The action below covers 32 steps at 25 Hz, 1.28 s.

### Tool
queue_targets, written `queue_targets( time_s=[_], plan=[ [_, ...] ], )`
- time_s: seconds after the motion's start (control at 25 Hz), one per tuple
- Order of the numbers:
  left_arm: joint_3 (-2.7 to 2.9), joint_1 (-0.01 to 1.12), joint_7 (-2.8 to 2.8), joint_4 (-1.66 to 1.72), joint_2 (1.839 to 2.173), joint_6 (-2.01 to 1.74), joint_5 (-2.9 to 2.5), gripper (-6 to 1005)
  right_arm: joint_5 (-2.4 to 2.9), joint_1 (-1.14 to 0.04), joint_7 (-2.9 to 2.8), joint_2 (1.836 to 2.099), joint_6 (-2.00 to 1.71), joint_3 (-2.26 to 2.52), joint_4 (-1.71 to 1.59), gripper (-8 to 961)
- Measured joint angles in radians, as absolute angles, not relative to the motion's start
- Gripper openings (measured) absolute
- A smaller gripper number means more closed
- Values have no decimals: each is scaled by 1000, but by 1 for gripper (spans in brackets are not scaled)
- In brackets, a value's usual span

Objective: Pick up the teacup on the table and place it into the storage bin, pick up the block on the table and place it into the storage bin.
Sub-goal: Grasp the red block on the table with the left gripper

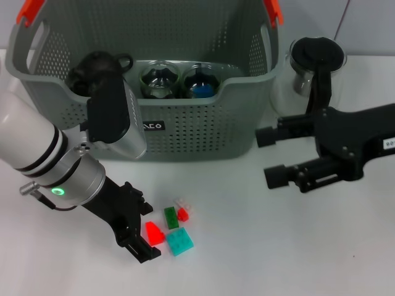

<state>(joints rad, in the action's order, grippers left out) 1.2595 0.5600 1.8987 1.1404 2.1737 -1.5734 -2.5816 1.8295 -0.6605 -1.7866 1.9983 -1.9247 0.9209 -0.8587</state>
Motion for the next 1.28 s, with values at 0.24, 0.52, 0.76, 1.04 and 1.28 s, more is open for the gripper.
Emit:
queue_targets(
  time_s=[0.24, 0.52, 0.76, 1.04, 1.28],
  plan=[
    [1262, 560, 1907, 1134, 2175, -1562, -2572, 950, 1842, -644, -1778, 1994, -1932, 919, -858, 880],
    [1301, 564, 1917, 1128, 2175, -1559, -2572, 951, 1842, -644, -1778, 1994, -1922, 918, -845, 880],
    [1312, 566, 1920, 1132, 2175, -1549, -2578, 917, 1842, -644, -1777, 1996, -1922, 904, -844, 881],
    [1314, 571, 1923, 1134, 2175, -1533, -2590, 691, 1841, -644, -1772, 1998, -1921, 903, -844, 881],
    [1331, 574, 1927, 1143, 2175, -1522, -2600, 699, 1838, -644, -1770, 1995, -1920, 901, -844, 881]
  ],
)
